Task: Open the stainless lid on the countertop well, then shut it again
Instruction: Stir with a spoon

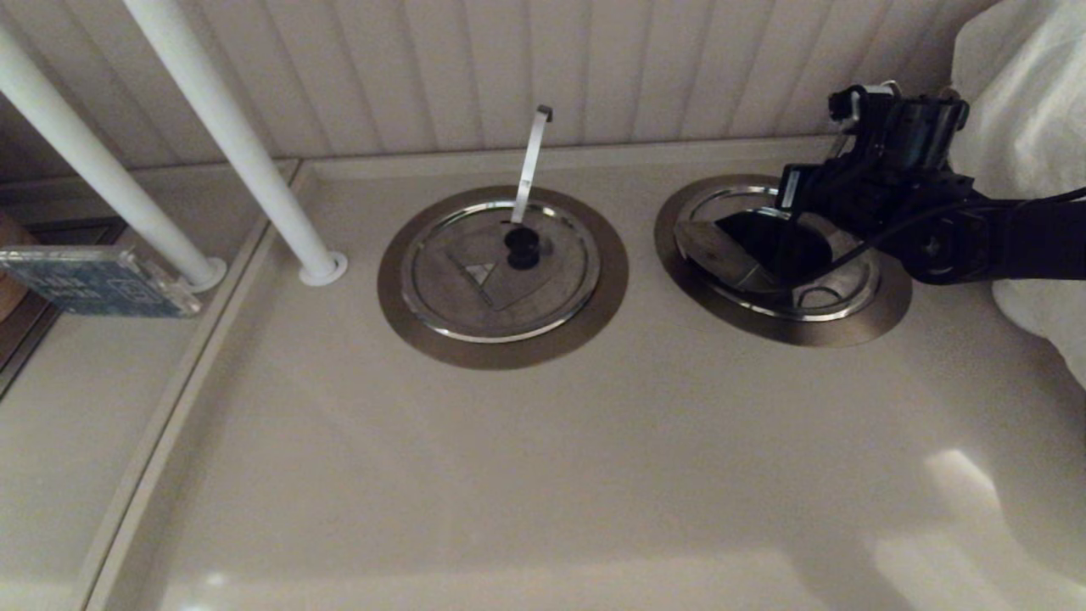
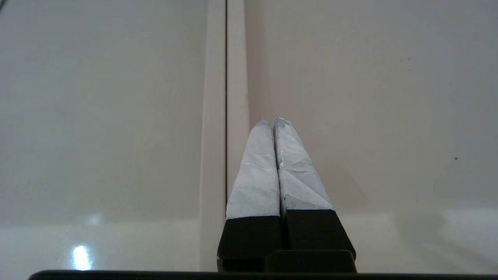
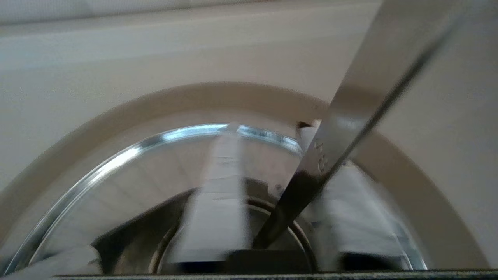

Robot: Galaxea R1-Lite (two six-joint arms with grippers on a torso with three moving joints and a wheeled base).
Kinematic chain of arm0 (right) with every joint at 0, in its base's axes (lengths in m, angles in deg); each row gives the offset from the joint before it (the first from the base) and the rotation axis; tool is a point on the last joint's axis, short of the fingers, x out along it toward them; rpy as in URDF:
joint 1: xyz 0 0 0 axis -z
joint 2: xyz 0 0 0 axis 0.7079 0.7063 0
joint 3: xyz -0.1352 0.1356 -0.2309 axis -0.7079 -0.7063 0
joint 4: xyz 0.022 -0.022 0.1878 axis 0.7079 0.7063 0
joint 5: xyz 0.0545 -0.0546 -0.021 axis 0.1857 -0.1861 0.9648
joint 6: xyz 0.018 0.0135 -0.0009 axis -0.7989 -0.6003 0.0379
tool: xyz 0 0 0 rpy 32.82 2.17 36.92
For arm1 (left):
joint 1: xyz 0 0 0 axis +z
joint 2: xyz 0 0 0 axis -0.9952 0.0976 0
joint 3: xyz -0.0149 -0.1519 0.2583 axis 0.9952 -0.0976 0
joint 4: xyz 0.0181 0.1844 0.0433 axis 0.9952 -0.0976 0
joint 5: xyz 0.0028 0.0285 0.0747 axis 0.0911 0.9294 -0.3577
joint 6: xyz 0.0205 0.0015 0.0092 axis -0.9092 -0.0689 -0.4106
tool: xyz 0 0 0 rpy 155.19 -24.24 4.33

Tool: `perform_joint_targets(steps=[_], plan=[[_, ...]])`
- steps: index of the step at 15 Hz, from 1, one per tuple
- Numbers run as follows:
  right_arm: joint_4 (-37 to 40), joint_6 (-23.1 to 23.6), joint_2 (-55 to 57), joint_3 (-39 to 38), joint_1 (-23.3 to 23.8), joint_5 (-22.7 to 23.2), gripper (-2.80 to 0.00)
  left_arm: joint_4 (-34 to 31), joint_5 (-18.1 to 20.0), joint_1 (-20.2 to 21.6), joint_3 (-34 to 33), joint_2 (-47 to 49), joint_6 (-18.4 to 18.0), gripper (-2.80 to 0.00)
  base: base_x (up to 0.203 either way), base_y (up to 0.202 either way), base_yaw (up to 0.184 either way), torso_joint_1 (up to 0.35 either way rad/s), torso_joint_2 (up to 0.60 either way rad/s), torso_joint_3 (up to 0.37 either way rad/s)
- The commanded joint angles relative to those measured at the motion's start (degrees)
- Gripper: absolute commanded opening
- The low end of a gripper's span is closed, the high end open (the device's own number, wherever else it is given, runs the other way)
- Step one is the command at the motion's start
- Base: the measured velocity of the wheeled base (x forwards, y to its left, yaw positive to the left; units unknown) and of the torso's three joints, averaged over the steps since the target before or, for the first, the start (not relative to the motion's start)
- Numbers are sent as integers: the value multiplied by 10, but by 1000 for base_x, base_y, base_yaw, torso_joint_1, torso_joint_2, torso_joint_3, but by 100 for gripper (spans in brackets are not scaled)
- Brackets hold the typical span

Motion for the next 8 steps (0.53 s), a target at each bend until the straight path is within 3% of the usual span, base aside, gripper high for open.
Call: perform_joint_targets(steps=[1, 8], plan=[[-5, -12, 6, 13, 0, -1, 0, 0, 0, 0, 0, 0, -1, -280, 0, 0, 0, 0, 0, 0], [-9, -15, 13, 14, -20, -4, 0, 0, 0, 0, 0, 0, 0, -280, 0, 0, 0, 0, 0, 0]])
